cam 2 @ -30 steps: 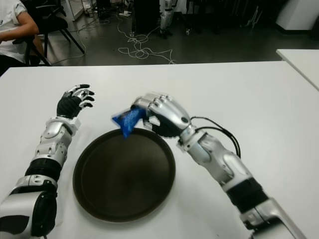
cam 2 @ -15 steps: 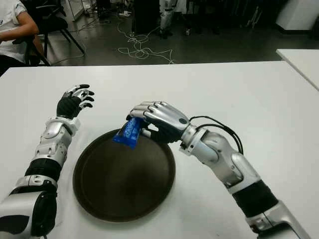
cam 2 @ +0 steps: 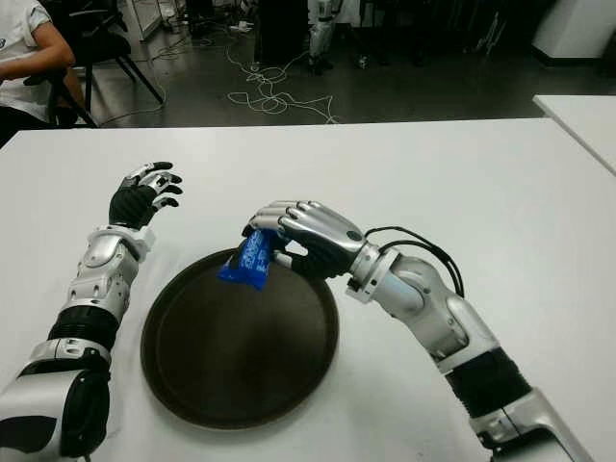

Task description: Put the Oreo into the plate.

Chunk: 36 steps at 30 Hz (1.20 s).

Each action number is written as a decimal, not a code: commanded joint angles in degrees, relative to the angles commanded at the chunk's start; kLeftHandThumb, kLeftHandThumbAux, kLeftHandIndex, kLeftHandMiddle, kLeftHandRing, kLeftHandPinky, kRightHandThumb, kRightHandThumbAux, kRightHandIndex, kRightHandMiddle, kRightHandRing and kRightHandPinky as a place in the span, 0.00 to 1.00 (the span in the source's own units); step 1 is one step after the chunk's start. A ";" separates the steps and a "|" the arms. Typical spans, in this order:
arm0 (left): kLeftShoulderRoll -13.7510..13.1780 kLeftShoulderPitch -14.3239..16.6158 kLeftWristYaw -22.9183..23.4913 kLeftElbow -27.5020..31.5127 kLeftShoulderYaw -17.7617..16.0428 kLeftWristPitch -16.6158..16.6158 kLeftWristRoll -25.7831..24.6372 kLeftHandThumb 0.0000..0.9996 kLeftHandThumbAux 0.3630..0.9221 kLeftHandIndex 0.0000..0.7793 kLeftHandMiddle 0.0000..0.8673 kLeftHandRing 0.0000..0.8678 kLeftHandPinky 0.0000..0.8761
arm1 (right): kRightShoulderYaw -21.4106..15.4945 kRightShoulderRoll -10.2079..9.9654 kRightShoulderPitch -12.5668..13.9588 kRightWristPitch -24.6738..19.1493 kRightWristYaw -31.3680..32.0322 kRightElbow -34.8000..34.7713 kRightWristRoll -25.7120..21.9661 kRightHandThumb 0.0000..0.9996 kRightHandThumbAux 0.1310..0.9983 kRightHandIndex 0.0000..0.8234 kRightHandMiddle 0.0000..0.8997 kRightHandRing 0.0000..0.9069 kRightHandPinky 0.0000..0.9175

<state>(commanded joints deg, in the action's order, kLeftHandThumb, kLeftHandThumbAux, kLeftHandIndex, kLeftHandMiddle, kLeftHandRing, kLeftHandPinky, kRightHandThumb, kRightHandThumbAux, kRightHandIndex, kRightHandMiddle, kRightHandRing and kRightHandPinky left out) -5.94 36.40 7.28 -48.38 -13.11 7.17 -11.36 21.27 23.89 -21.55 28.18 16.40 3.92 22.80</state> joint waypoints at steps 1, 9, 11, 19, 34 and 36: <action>0.06 -0.04 -0.16 0.15 0.02 -0.13 0.02 0.82 0.58 0.45 0.58 0.58 0.64 | 0.30 0.45 -0.25 -0.83 2.55 -0.09 -1.56 0.83 0.66 0.44 0.54 0.47 0.42; 0.30 -0.20 -0.92 0.87 0.25 -0.50 0.21 0.82 0.58 0.45 0.57 0.57 0.62 | 0.38 0.77 -0.76 -3.57 10.26 -0.27 -5.00 0.27 0.92 0.10 0.14 0.14 0.22; 0.35 -0.23 -0.99 0.97 0.32 -0.42 0.22 0.82 0.58 0.45 0.58 0.57 0.62 | 0.30 0.63 -0.66 -3.90 10.80 -0.02 -5.05 0.18 0.93 0.07 0.11 0.12 0.17; 0.58 -0.29 -0.76 1.16 0.22 -0.30 -0.10 0.82 0.58 0.45 0.58 0.58 0.66 | -0.12 1.03 -0.50 -5.75 12.75 -0.64 -4.59 0.01 0.77 0.00 0.02 0.01 0.03; 0.76 -0.53 -0.69 1.88 0.15 -0.55 -0.08 0.82 0.59 0.44 0.58 0.59 0.65 | -0.96 1.36 -0.49 -6.77 14.44 -0.37 -4.71 0.00 0.46 0.00 0.00 0.00 0.00; 0.76 -0.58 -0.62 2.06 0.15 -0.65 -0.12 0.82 0.59 0.45 0.58 0.58 0.65 | -1.00 1.31 -0.55 -6.81 14.49 -0.39 -4.59 0.00 0.43 0.00 0.00 0.00 0.00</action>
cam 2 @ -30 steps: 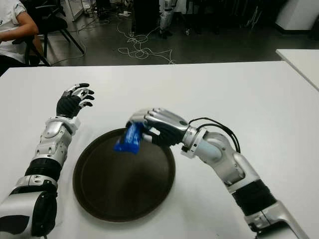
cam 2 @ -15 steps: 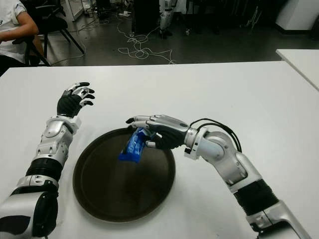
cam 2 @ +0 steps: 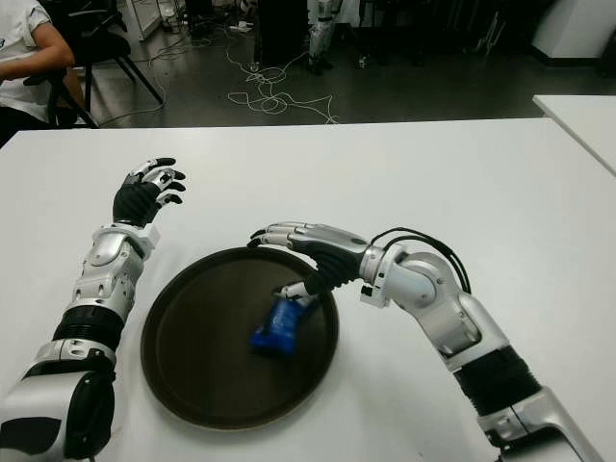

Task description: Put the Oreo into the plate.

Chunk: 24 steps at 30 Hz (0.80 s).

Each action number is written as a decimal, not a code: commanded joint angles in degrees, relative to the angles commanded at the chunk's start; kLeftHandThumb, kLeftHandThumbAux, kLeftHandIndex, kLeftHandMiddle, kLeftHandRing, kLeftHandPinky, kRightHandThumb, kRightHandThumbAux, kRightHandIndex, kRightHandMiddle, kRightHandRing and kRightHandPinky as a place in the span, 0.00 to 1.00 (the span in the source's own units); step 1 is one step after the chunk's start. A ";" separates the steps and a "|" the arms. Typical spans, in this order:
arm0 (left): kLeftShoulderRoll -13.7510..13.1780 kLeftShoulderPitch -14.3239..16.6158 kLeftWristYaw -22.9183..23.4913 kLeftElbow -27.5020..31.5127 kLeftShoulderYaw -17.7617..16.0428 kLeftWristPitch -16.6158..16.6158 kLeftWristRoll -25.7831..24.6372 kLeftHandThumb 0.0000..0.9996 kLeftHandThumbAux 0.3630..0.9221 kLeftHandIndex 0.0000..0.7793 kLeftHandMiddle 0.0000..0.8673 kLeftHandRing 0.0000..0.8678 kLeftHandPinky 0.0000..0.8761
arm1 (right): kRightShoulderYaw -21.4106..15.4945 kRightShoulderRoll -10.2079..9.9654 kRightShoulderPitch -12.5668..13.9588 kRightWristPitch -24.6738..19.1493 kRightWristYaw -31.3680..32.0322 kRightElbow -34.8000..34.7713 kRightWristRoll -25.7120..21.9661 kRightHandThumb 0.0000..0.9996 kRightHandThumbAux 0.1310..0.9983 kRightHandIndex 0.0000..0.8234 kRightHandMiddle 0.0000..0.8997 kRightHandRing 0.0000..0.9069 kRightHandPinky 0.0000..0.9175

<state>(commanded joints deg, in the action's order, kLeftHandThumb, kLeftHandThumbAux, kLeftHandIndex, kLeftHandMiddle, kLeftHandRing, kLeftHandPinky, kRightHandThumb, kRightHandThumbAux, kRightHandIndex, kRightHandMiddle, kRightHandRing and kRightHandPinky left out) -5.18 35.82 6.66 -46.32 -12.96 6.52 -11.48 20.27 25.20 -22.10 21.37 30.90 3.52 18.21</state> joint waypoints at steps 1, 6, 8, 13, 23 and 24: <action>0.01 -0.03 0.05 0.10 0.00 -0.06 -0.03 0.82 0.59 0.45 0.57 0.58 0.65 | -0.01 -0.01 -0.03 -0.03 0.07 -0.01 0.04 0.00 0.41 0.00 0.00 0.00 0.00; 0.10 -0.12 -0.01 0.41 -0.10 -0.29 -0.20 0.82 0.59 0.45 0.57 0.58 0.65 | -0.09 0.00 -0.16 0.02 0.23 0.05 0.17 0.00 0.37 0.00 0.00 0.00 0.00; 0.18 -0.05 -0.18 0.32 -0.24 -0.34 -0.33 0.82 0.59 0.45 0.58 0.58 0.65 | -0.20 0.11 -0.21 0.03 0.40 -0.01 0.10 0.00 0.36 0.00 0.00 0.00 0.00; 0.27 0.13 -0.46 0.01 -0.44 -0.34 -0.50 0.82 0.59 0.45 0.58 0.58 0.65 | -0.28 0.33 -0.43 0.13 0.72 0.32 0.39 0.00 0.32 0.00 0.00 0.00 0.00; 0.12 0.27 -0.51 -0.72 -0.47 0.16 -0.07 0.82 0.59 0.45 0.57 0.58 0.65 | -1.10 1.65 -1.71 1.05 1.88 1.66 -0.08 0.00 0.27 0.00 0.00 0.00 0.00; 0.13 0.28 -0.51 -0.75 -0.50 0.23 -0.08 0.82 0.59 0.45 0.57 0.58 0.65 | -1.53 2.16 -2.23 1.46 2.29 2.47 -0.55 0.00 0.27 0.00 0.00 0.00 0.00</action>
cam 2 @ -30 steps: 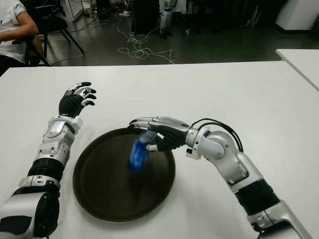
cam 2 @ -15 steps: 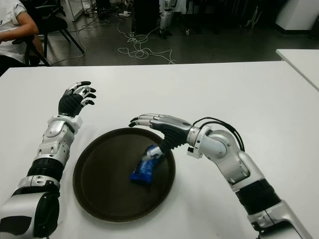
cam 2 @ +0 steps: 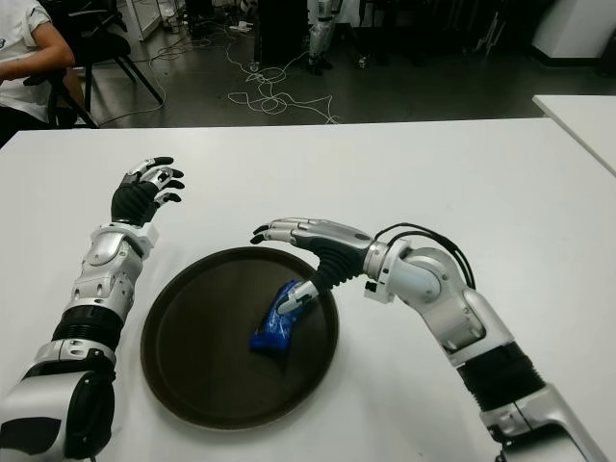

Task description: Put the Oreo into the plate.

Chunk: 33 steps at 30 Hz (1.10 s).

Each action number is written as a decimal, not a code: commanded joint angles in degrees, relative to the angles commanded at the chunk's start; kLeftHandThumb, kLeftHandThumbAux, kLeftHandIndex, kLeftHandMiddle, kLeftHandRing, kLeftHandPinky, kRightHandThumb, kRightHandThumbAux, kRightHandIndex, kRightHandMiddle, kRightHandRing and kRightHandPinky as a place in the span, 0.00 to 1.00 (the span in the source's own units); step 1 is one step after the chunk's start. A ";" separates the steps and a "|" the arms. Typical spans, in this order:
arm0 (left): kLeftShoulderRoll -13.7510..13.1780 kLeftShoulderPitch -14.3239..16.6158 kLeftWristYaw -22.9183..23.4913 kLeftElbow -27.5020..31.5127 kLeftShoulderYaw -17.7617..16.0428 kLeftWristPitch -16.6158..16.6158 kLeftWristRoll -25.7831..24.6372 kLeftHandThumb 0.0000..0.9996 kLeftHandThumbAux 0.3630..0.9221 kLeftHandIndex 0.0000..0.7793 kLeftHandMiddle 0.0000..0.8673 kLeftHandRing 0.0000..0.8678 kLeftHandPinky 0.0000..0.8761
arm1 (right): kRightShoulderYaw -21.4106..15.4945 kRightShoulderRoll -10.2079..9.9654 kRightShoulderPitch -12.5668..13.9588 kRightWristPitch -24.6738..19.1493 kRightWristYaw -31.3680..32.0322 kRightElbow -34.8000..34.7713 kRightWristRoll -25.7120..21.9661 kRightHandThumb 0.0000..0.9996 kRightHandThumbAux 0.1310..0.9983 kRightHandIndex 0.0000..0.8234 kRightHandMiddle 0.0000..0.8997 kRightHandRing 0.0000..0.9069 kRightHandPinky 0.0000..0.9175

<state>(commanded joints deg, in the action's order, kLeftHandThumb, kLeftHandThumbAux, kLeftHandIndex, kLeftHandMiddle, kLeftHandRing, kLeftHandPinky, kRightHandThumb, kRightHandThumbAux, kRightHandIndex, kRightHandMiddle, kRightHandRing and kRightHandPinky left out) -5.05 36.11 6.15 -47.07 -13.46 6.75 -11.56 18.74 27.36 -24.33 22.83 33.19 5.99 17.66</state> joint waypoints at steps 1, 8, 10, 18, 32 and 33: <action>0.01 0.01 0.00 -0.02 -0.02 0.04 -0.01 0.82 0.59 0.45 0.58 0.58 0.65 | -0.30 0.33 -0.37 0.32 0.30 0.60 -0.34 0.00 0.27 0.00 0.00 0.00 0.00; -0.12 0.19 -0.03 -0.62 -0.02 0.42 0.22 0.82 0.59 0.45 0.58 0.59 0.65 | -4.34 2.74 -4.01 3.81 0.93 10.13 -4.22 0.00 0.27 0.00 0.00 0.00 0.00; -0.12 0.29 -0.03 -0.94 -0.02 0.61 0.27 0.82 0.59 0.45 0.57 0.58 0.64 | -7.26 2.15 -7.19 5.89 -0.71 19.71 -6.77 0.00 0.28 0.00 0.00 0.00 0.00; 0.08 0.39 0.62 -1.10 -0.39 0.88 -0.39 0.82 0.58 0.46 0.57 0.58 0.65 | -17.90 -4.42 -18.16 3.33 -8.64 47.04 -16.19 0.00 0.40 0.16 0.23 0.23 0.28; -0.13 0.43 0.77 -0.39 0.20 -0.11 0.10 0.82 0.58 0.45 0.58 0.59 0.66 | -30.06 -10.44 -22.58 -15.39 -25.51 66.17 -25.00 0.00 0.66 0.30 0.45 0.51 0.55; -0.18 0.49 0.85 -0.45 0.21 -0.18 0.08 0.82 0.58 0.45 0.58 0.59 0.67 | -30.10 -10.52 -23.09 -15.67 -26.06 66.31 -24.87 0.00 0.67 0.31 0.47 0.52 0.56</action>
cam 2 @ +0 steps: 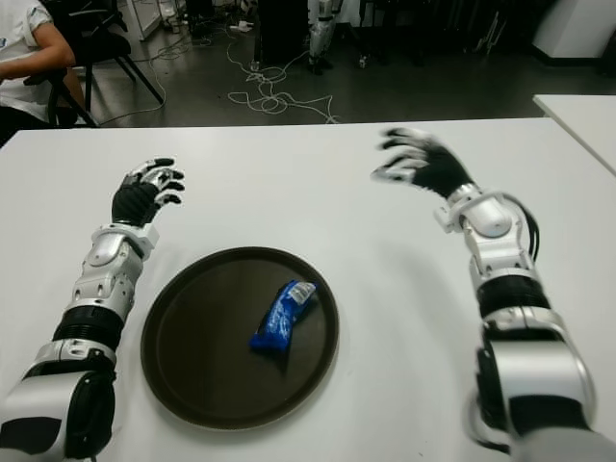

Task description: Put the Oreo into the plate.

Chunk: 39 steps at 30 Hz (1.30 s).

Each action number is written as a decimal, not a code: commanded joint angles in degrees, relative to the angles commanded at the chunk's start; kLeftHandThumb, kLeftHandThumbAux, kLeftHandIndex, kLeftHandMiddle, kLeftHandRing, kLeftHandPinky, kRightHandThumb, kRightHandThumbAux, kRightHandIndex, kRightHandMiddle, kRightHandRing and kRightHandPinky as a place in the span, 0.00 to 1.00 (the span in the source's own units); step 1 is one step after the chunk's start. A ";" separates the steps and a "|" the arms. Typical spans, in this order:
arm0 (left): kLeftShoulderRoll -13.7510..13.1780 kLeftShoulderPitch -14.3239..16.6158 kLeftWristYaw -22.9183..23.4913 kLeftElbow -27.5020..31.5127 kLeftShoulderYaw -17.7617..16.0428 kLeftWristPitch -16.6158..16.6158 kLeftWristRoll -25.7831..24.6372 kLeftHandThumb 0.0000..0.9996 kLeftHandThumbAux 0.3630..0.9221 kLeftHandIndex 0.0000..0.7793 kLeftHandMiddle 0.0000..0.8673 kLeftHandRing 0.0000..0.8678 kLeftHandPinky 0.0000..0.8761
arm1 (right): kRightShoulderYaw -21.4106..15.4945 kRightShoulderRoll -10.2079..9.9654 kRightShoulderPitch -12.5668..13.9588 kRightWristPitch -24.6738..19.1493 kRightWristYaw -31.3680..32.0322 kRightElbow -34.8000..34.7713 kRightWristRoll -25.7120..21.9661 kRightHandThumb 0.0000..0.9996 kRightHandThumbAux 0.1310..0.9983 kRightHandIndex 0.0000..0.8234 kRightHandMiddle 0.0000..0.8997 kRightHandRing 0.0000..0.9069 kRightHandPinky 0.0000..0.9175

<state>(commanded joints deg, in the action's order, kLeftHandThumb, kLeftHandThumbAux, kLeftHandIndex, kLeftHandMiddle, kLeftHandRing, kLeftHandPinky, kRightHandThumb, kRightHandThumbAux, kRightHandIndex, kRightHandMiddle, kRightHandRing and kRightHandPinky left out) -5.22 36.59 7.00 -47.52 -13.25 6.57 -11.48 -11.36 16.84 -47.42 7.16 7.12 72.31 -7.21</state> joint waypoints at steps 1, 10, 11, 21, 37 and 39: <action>-0.06 0.06 0.22 -0.08 -0.02 -0.09 -0.10 0.82 0.58 0.45 0.58 0.60 0.67 | 0.08 -0.25 -0.60 -0.12 -1.04 -0.03 0.39 0.00 0.68 0.32 0.48 0.53 0.56; -0.05 0.03 1.12 -0.11 -0.23 0.10 -0.36 0.82 0.58 0.45 0.58 0.60 0.66 | 4.01 -3.58 0.39 6.18 -8.51 -2.97 6.26 0.00 0.77 0.39 0.52 0.55 0.56; -0.07 0.01 1.09 -0.10 -0.19 0.11 -0.27 0.82 0.58 0.45 0.58 0.60 0.66 | 4.20 -3.59 0.61 6.91 -8.49 -2.99 6.56 0.00 0.77 0.39 0.52 0.55 0.55; -0.32 0.11 0.84 -0.76 -0.20 0.34 0.08 0.82 0.58 0.45 0.58 0.59 0.65 | 4.50 -3.33 0.71 9.89 -7.40 -1.84 7.74 0.00 0.80 0.41 0.49 0.52 0.53; -0.34 0.20 0.92 -1.18 -0.32 0.68 0.14 0.82 0.58 0.45 0.58 0.60 0.65 | 4.37 -3.71 0.70 9.68 -7.90 -1.19 8.23 0.00 0.78 0.39 0.46 0.50 0.52; -0.40 0.20 0.91 -1.32 -0.26 0.81 0.28 0.82 0.58 0.45 0.58 0.59 0.64 | 4.25 -3.81 0.72 9.74 -8.01 -1.19 8.27 0.00 0.78 0.39 0.46 0.50 0.52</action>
<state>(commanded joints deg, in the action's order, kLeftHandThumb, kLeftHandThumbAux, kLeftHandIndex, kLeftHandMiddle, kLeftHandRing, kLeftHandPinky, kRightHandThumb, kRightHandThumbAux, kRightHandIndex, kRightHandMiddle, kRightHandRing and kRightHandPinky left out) -5.63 36.79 7.91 -48.85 -13.51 7.38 -11.21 -7.11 13.03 -46.70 16.91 -0.89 71.11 1.06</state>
